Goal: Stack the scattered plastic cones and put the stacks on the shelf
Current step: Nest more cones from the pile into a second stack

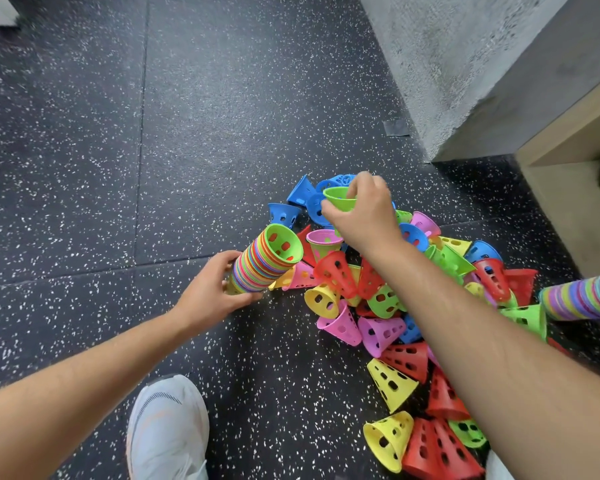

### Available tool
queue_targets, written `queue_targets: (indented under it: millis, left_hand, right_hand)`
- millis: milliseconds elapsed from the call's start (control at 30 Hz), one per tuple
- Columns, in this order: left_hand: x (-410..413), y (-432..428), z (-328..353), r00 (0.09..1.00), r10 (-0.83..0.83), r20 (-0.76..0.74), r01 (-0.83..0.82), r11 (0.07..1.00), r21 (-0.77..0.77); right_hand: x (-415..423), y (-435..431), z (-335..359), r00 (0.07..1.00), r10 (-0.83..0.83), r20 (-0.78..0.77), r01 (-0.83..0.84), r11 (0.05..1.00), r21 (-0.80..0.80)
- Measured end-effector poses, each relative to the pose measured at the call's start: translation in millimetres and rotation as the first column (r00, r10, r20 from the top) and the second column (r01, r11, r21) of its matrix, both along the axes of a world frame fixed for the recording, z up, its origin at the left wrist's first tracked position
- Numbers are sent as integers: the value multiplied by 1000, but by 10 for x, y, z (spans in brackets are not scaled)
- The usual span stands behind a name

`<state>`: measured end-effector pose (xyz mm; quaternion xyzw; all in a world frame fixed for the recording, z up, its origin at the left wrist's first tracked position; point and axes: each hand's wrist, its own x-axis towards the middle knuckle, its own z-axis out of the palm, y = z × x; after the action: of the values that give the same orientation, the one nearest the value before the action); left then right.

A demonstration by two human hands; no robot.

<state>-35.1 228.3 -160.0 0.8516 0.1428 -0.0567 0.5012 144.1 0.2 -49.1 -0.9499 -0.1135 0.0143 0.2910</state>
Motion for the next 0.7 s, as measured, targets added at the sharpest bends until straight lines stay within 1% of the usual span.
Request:
queue_targets:
  millis: [67, 100, 167, 200, 267, 333, 400, 467, 500, 533, 600, 700]
  left_hand:
    - [-3, -4, -1, 1000, 4, 2, -4, 1000, -7]
    - [-4, -5, -3, 1000, 7, 0, -7, 1000, -9]
    - [-10, -8, -8, 1000, 16, -2, -16, 1000, -10]
    - [-12, -7, -9, 1000, 23, 0, -23, 1000, -11]
    - [-15, -7, -9, 999, 40, 7, -40, 999, -9]
    - [-21, -2, -6, 998, 64, 16, -64, 998, 3]
    - [-36, 25, 0, 996, 85, 19, -85, 996, 17]
    - [-62, 69, 9, 996, 93, 15, -94, 995, 31]
    - [-75, 96, 11, 995, 94, 12, -95, 995, 38]
    - [-87, 125, 12, 995, 96, 7, -96, 994, 43]
    - [-104, 173, 19, 994, 111, -1, -110, 992, 55]
    - [-130, 219, 22, 990, 142, 1, -142, 988, 68]
  right_hand:
    - [-189, 30, 96, 998, -13, 68, -1, 978, 208]
    - [-289, 67, 130, 996, -1, 91, -24, 960, 278]
    - [-471, 167, 155, 994, 63, 85, -89, 934, 346]
    - [-543, 217, 141, 992, 118, 55, -130, 931, 341]
    - [-660, 291, 66, 969, 248, -21, -233, 932, 279]
    - [-727, 314, -44, 938, 334, -97, -307, 927, 216]
    - [-720, 326, -133, 935, 326, -141, -290, 930, 225]
    - [-624, 366, -226, 958, 257, -130, -215, 939, 270]
    - [-547, 399, -279, 967, 228, -110, -193, 946, 261]
    - [-460, 439, -333, 972, 217, -93, -193, 957, 215]
    - [-290, 540, -443, 965, 246, -93, -243, 969, 45]
    - [-100, 709, -600, 942, 311, -124, -332, 911, -244]
